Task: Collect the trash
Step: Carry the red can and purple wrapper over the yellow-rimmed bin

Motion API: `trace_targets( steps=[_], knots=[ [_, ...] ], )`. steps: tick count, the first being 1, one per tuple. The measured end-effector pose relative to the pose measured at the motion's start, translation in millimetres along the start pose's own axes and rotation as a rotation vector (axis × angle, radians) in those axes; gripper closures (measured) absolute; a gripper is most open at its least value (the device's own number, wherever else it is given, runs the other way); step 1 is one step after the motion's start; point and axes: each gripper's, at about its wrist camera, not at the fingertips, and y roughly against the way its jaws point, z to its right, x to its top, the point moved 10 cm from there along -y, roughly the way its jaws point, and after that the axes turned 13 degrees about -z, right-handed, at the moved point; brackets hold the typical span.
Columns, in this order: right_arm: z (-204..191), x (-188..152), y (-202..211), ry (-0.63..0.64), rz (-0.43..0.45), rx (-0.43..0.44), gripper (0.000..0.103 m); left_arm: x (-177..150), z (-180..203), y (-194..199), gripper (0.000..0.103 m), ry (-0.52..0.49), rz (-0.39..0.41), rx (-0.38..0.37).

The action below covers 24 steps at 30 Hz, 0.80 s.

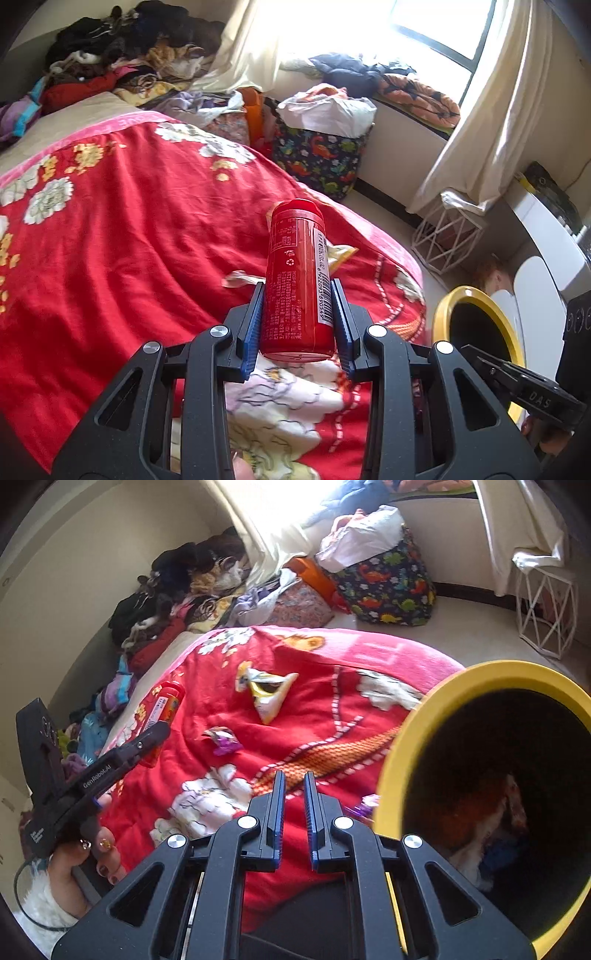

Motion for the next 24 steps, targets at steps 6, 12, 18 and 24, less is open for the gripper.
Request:
trace_targets(
  steps=[6, 12, 18, 24],
  knots=[
    [14.8, -16.4, 7.4, -0.004, -0.005, -0.046, 0.092, -4.3, 24.6, -2.8, 0.076, -0.042, -0.008, -0.028],
    [19.6, -26.2, 9.0, 0.002, -0.011, -0.078, 0.081, -7.0, 41.6, -4.2, 0.076, -0.077, -0.016, -0.049],
    [13.6, -34.7, 8.1, 0.027, -0.021, -0.094, 0.076, -10.2, 51.5, -4.4, 0.076, -0.097, -0.02, -0.063],
    [8.0, -51.1, -4.5, 0.028, -0.032, -0.149, 0.076, -13.2, 67.1, -2.8, 0.076, -0.137, -0.024, -0.088]
  ],
)
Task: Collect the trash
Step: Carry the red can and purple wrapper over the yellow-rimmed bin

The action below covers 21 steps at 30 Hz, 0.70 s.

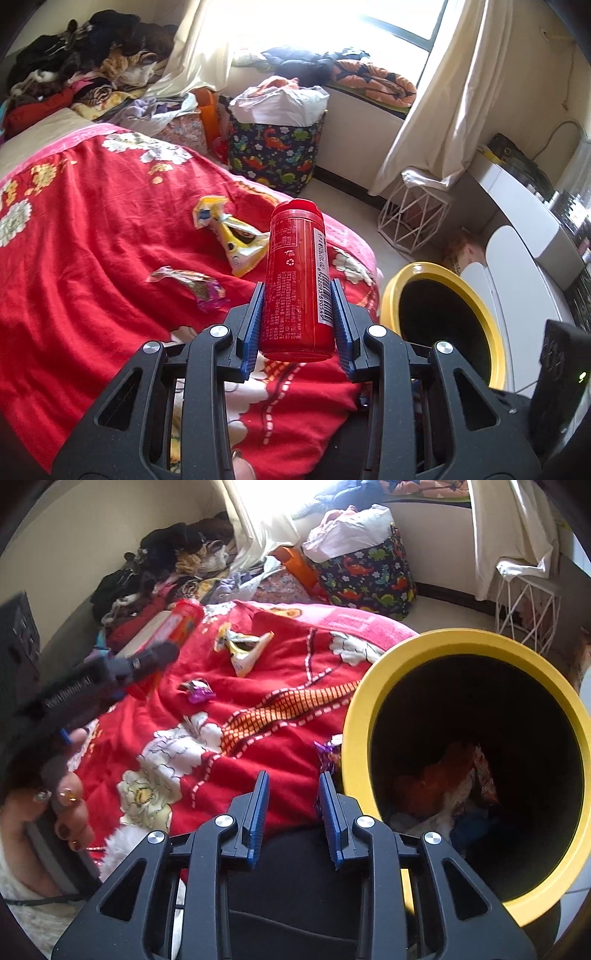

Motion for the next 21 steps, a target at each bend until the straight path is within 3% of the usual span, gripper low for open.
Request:
trace_targets(
  steps=[15, 21],
  knots=[
    [1.7, -1.1, -28.9, -0.085, 0.025, -0.173, 0.077, 4.5, 26.3, 8.6, 0.076, -0.067, 0.025, -0.028],
    [13.3, 6.9, -38.2, -0.152, 0.047, -0.238, 0.094, 8.0, 30.6, 10.9, 0.076, -0.079, 0.034, -0.036]
  ],
)
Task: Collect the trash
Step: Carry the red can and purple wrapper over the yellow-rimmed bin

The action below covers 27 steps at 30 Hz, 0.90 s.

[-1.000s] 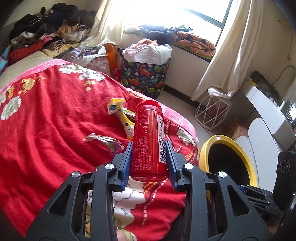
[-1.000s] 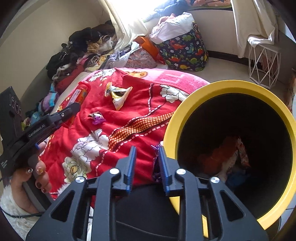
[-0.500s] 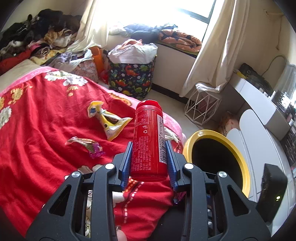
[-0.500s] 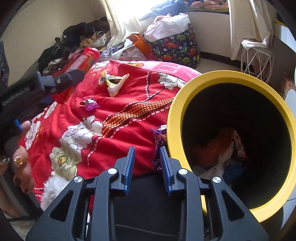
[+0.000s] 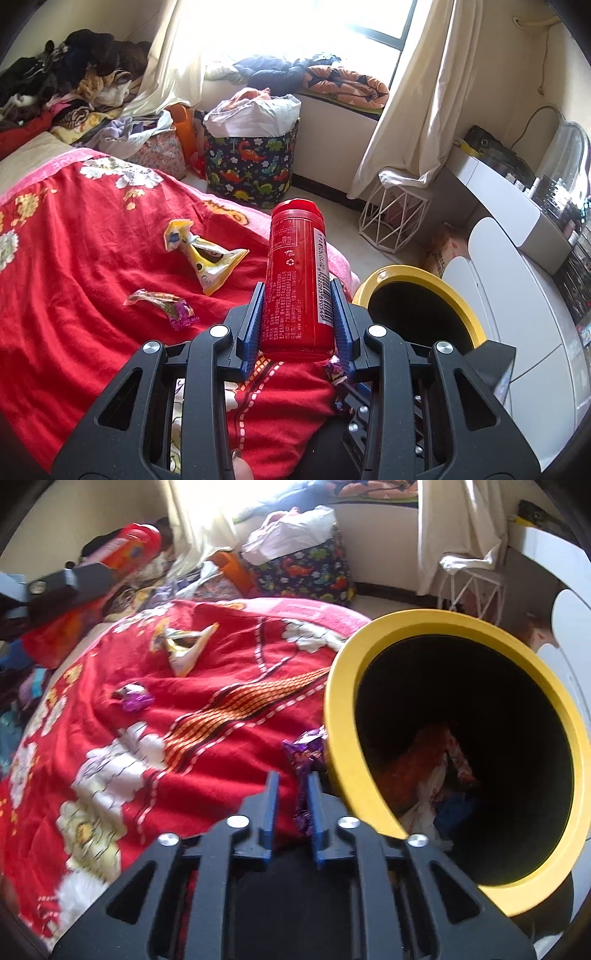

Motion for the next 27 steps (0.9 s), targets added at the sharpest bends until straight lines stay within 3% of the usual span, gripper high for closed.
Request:
trace_targets(
  steps=[3, 13, 19, 27],
  knots=[
    [2.9, 4.9, -2.8, -0.018, 0.004, 0.01, 0.102, 1.2, 1.0, 0.7, 0.076, -0.002, 0.003, -0.004],
    [16.2, 18.5, 35.4, -0.065, 0.047, 0.258, 0.102, 7.9, 18.0, -2.6, 0.076, -0.026, 0.009, -0.027],
    [46.7, 36.1, 67.9, -0.113, 0.119, 0.278, 0.102, 10.4, 41.7, -10.5, 0.076, -0.068, -0.001, -0.045],
    [111.7, 44.1, 77.6, -0.249, 0.154, 0.242, 0.102, 5.1, 74.9, -22.8, 0.076, -0.131, -0.032, -0.068]
  ],
)
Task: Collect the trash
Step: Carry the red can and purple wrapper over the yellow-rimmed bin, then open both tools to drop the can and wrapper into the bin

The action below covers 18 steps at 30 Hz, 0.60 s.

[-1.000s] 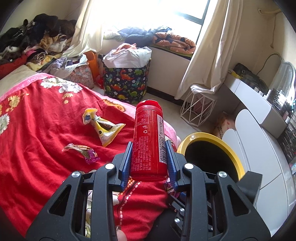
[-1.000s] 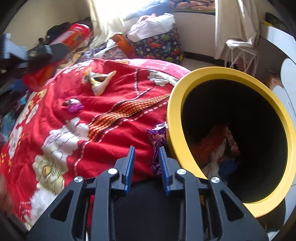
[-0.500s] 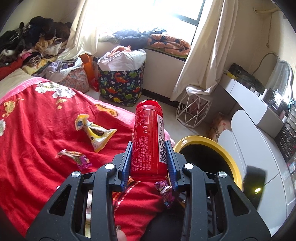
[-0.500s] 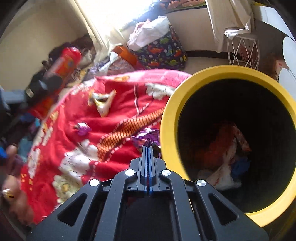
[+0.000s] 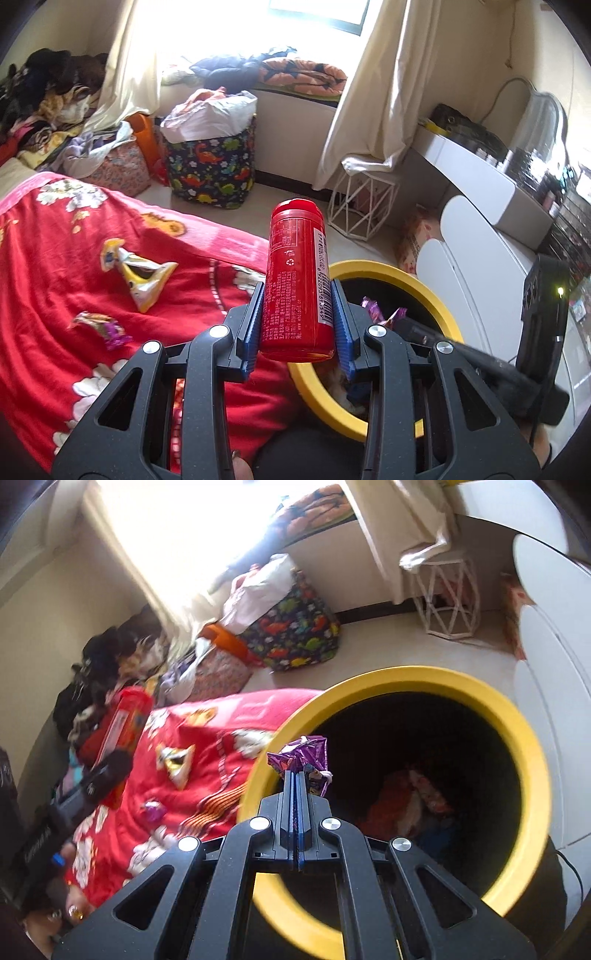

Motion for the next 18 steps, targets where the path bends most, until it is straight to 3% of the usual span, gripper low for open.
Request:
trace_targets(
  steps=[11, 13, 14, 15, 18],
  knots=[
    [67.7, 15.5, 19.5, -0.133, 0.046, -0.047, 0.101, -18.8, 56.2, -41.8, 0.076, -0.12, -0.119, -0.063],
    [78.0, 16.9, 22.8, -0.157, 0.052, -0.051, 0.095, -22.7, 64.3, -48.6, 0.076, -0.14, -0.133, -0.064],
    [83.7, 17.3, 25.2, -0.174, 0.058, -0.054, 0.082, -24.7, 66.9, -51.7, 0.074, -0.147, -0.138, -0.059],
    [86.2, 17.0, 27.3, -0.183, 0.062, -0.054, 0.067, -25.8, 66.4, -53.4, 0.058, -0.146, -0.141, -0.055],
    [91.9, 17.8, 34.7, -0.199, 0.087, -0.063, 0.06, -25.5, 62.4, -53.8, 0.027, -0.114, -0.129, -0.056]
  ],
)
